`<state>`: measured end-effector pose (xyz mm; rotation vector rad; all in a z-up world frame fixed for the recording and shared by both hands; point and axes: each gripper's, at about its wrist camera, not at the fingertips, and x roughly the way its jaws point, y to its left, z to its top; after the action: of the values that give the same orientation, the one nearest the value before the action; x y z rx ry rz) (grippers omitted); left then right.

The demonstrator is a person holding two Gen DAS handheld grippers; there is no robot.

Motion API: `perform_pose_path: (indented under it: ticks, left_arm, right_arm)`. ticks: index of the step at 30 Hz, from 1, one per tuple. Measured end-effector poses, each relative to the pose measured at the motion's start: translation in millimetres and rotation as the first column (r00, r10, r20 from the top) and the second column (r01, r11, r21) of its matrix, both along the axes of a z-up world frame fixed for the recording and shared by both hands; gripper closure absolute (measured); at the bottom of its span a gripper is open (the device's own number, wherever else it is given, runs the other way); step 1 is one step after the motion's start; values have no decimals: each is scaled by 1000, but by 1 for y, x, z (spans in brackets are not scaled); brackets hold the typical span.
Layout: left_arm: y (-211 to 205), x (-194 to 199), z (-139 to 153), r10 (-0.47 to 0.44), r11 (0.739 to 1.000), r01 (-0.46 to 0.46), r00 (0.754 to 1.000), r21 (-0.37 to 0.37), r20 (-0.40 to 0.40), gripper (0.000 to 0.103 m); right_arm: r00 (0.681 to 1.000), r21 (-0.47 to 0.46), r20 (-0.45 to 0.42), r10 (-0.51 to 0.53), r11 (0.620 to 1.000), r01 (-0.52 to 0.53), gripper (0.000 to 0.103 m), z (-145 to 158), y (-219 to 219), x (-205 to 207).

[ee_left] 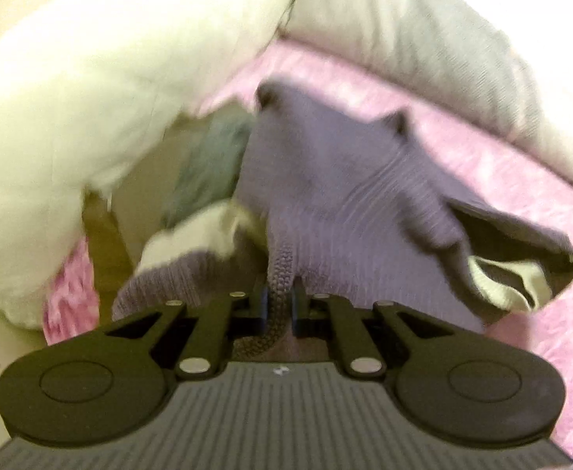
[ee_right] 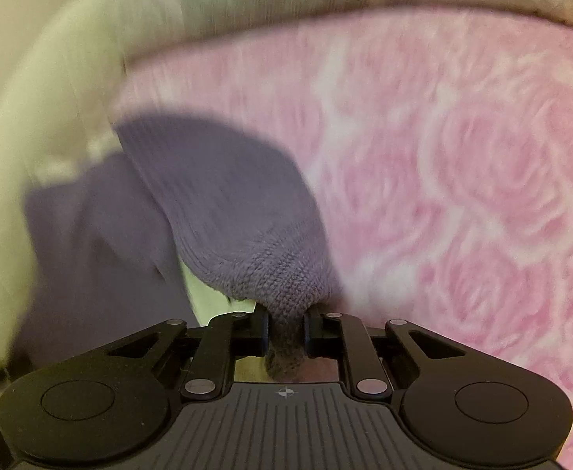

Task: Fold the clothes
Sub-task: 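Grasp the cardigan with both grippers, lift and shake it out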

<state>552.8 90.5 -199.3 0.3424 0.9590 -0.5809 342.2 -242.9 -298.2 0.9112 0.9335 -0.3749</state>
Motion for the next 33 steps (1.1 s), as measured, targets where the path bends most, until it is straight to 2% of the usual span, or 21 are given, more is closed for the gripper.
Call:
perform_pose_path:
  ticks: [3, 7, 9, 13, 16, 18, 24, 26, 27, 28, 29, 30, 32, 33]
  left_arm:
    - [-11, -12, 44, -40, 997, 45, 995, -65, 88, 96]
    - [-28, -32, 98, -96, 981, 126, 975, -148, 199, 96]
    - [-37, -50, 127, -136, 966, 186, 957, -181, 257, 96]
    - [-51, -93, 178, -206, 916, 301, 920, -266, 332, 96]
    - [-68, -134, 208, -268, 860, 395, 889, -325, 370, 96]
    - [-82, -166, 225, -316, 809, 463, 862, -362, 397, 96]
    - [-134, -270, 265, -455, 623, 628, 776, -467, 438, 96]
    - [-156, -308, 275, -492, 554, 658, 753, -510, 438, 95]
    - [-167, -325, 277, -508, 527, 666, 745, -528, 433, 95]
    - [-178, -343, 279, -526, 509, 673, 737, -537, 425, 95]
    - [-192, -364, 277, -551, 508, 678, 730, -531, 405, 94]
    - [-205, -384, 275, -575, 509, 682, 723, -524, 382, 94]
    - [-226, -417, 263, -621, 540, 674, 723, -504, 302, 93]
    - [-235, -433, 258, -640, 553, 670, 722, -494, 262, 92]
  right_arm:
    - [990, -8, 125, -69, 997, 71, 91, 41, -14, -6]
    - [948, -36, 293, -123, 990, 139, 91, 100, -22, -24]
    - [912, -49, 382, -147, 983, 179, 91, 130, -29, -34]
    - [835, -101, 522, -176, 959, 265, 91, 191, -43, -77]
    - [773, -124, 598, -212, 928, 351, 91, 233, -55, -125]
    - [736, -143, 637, -231, 902, 407, 91, 257, -66, -157]
    - [647, -208, 716, -262, 805, 556, 91, 320, -94, -253]
    - [628, -235, 732, -265, 767, 597, 91, 341, -100, -288]
    - [630, -258, 731, -260, 751, 608, 90, 352, -104, -304]
    - [640, -283, 726, -251, 739, 612, 90, 362, -107, -318]
    - [652, -307, 713, -256, 723, 619, 89, 371, -111, -334]
    - [675, -331, 689, -263, 714, 617, 80, 377, -115, -346]
    - [769, -404, 583, -263, 727, 555, 38, 382, -127, -361]
    - [800, -427, 533, -274, 730, 534, 8, 381, -132, -369]
